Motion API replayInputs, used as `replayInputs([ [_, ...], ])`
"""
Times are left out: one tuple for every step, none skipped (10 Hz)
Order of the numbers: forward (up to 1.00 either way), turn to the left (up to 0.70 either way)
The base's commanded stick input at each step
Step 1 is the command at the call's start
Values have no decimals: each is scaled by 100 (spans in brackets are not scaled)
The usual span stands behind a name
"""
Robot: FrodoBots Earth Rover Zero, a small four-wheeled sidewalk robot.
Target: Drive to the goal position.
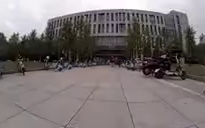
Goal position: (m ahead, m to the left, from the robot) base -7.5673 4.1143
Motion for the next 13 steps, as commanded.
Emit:
replayInputs([
  [70, 0],
  [70, 0],
  [70, 0],
  [70, 0],
  [70, 0],
  [70, 0],
  [70, 0],
  [70, 0],
  [70, 0],
  [70, 0],
  [70, 0],
  [70, 0],
  [70, -1],
])
